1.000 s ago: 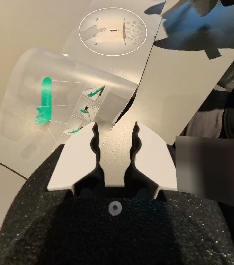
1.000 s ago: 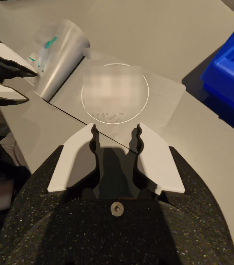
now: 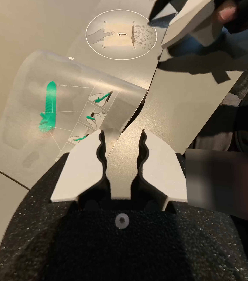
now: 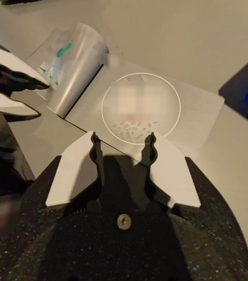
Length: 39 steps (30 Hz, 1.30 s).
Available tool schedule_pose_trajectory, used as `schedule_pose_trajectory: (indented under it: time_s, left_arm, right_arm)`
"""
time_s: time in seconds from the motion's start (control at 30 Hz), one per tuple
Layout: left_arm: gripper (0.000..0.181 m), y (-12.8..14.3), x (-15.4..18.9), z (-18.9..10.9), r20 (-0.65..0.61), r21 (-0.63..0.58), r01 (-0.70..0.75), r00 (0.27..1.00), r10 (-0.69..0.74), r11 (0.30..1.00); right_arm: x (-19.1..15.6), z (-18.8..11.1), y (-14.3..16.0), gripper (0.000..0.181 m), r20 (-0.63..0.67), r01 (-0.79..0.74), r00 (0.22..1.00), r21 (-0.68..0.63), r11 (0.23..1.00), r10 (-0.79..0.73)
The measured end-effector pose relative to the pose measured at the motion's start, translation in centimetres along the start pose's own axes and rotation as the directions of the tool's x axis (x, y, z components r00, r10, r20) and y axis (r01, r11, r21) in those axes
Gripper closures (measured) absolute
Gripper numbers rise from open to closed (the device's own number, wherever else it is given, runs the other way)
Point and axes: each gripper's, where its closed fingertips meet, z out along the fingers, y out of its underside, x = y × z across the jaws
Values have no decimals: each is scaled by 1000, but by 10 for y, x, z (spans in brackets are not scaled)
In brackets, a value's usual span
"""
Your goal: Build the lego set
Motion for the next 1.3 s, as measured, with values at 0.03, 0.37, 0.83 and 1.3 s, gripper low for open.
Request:
schedule_pose_trajectory:
  time_s: [0.03,0.37,0.83,1.3]
  left_arm:
    - [136,0,0,0,-1,0,0,1000,0,1000]
    - [136,0,1,0,-4,6,0,1000,0,1000]
    - [136,0,0,-1,5,10,2,1000,-2,1000]
    - [136,0,0,-1,-1,5,-1,1000,1,1000]
  right_arm:
    - [0,-2,-4,113,-3,71,997,14,997,-71]
    - [22,-21,2,113,94,702,711,-56,710,-697]
    - [42,-15,15,125,306,885,462,-228,407,-833]
    - [45,-16,13,129,306,874,482,-235,426,-821]
